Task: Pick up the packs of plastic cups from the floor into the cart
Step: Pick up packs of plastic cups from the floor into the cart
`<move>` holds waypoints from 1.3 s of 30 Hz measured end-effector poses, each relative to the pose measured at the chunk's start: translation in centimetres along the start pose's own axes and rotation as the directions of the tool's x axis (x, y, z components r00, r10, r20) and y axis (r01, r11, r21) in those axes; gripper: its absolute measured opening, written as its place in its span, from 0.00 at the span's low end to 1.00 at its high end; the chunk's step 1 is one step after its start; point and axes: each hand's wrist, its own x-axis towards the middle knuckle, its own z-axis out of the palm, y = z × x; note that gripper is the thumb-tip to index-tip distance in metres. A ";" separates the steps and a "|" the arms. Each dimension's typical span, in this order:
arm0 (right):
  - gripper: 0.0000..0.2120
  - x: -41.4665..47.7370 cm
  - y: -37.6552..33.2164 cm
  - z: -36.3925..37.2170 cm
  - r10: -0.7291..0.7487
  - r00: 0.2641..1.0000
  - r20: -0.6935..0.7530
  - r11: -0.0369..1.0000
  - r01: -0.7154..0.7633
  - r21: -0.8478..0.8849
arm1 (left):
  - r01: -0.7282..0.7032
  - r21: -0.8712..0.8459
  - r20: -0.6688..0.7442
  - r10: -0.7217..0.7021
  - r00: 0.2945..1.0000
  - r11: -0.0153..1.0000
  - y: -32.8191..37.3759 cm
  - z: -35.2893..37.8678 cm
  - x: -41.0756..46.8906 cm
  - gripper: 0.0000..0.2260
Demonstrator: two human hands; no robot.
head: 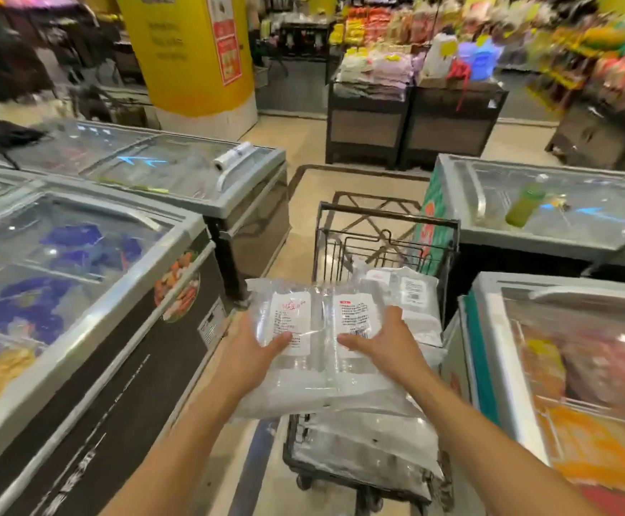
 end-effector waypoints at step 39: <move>0.66 6.1 18.3 -2.5 0.366 0.923 -0.117 0.924 -0.375 -0.067 | 0.144 0.384 0.259 -0.256 0.931 0.912 -2.8 20.8 9.5 0.52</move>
